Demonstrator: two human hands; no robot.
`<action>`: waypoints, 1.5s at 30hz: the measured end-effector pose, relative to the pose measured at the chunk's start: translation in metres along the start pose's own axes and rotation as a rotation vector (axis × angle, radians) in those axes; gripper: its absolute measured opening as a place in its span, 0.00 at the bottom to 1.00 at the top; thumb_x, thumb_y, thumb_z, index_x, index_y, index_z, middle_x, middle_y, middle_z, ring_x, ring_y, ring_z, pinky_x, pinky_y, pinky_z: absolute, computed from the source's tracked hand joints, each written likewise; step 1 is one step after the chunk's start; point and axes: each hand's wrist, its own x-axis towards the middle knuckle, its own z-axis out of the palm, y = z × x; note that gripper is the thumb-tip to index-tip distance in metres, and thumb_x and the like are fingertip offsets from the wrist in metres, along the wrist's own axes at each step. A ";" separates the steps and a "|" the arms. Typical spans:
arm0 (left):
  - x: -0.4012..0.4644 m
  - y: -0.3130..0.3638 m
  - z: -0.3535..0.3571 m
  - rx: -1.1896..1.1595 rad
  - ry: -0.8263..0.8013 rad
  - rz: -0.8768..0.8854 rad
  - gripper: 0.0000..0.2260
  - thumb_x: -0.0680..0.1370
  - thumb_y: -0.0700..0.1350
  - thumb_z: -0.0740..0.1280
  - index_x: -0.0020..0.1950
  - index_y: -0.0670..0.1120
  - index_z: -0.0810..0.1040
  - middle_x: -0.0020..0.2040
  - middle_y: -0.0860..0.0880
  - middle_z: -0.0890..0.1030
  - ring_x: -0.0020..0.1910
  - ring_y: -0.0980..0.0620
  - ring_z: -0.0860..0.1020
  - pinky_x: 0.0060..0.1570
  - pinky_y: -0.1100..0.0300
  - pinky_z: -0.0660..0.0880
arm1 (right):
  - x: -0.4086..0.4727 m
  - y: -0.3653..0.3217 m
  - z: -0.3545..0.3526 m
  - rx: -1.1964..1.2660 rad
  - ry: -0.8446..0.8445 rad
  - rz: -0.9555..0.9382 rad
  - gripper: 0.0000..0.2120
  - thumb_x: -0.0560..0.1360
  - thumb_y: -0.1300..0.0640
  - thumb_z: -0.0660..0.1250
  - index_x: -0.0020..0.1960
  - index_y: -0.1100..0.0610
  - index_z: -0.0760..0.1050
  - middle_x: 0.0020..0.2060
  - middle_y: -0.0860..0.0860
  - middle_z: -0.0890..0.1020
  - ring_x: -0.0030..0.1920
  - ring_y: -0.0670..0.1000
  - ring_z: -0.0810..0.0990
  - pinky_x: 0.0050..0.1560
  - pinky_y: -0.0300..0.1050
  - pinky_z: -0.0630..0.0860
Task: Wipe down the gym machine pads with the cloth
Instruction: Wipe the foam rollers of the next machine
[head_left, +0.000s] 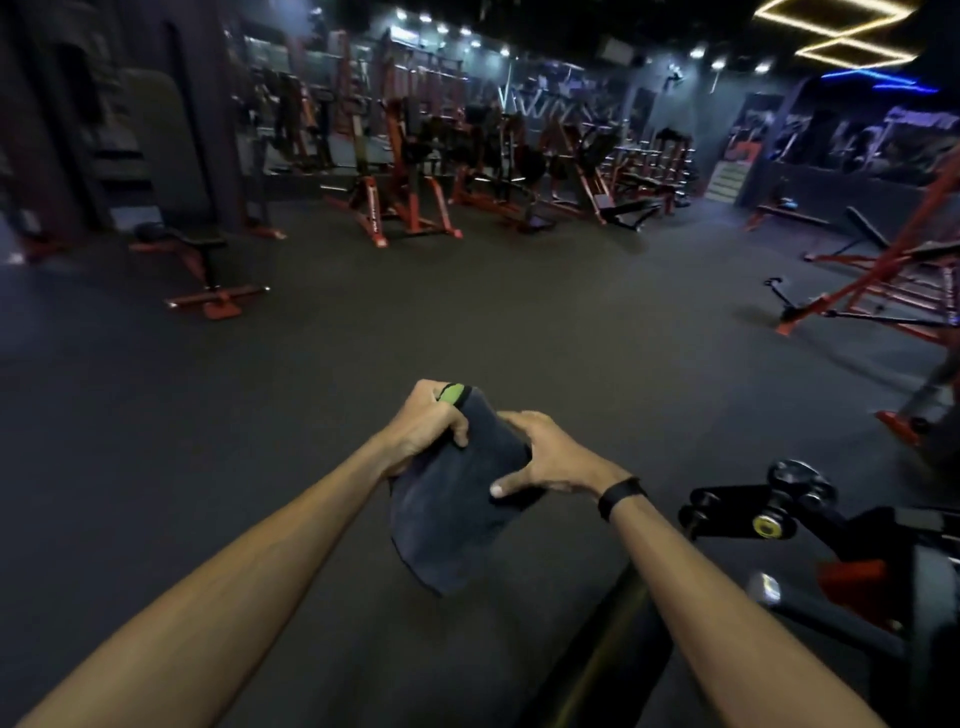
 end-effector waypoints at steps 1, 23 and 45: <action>0.016 -0.005 -0.020 0.013 0.005 -0.005 0.12 0.54 0.34 0.68 0.34 0.35 0.70 0.33 0.46 0.72 0.34 0.50 0.70 0.34 0.54 0.68 | 0.024 -0.006 0.005 0.014 -0.022 0.000 0.39 0.55 0.34 0.81 0.63 0.41 0.75 0.61 0.47 0.80 0.62 0.52 0.78 0.61 0.61 0.77; 0.249 -0.066 0.068 0.589 -0.474 0.179 0.09 0.63 0.41 0.77 0.37 0.52 0.81 0.38 0.54 0.83 0.43 0.51 0.81 0.39 0.58 0.76 | 0.034 0.115 -0.039 -0.184 0.386 0.794 0.11 0.73 0.49 0.75 0.53 0.49 0.79 0.52 0.53 0.82 0.56 0.57 0.80 0.53 0.50 0.75; 0.396 -0.069 0.370 0.748 -1.155 0.405 0.07 0.63 0.38 0.77 0.33 0.50 0.82 0.34 0.56 0.83 0.42 0.53 0.82 0.38 0.56 0.78 | -0.046 0.307 -0.072 0.161 0.514 1.300 0.12 0.70 0.49 0.78 0.39 0.49 0.75 0.41 0.46 0.80 0.45 0.48 0.77 0.45 0.46 0.73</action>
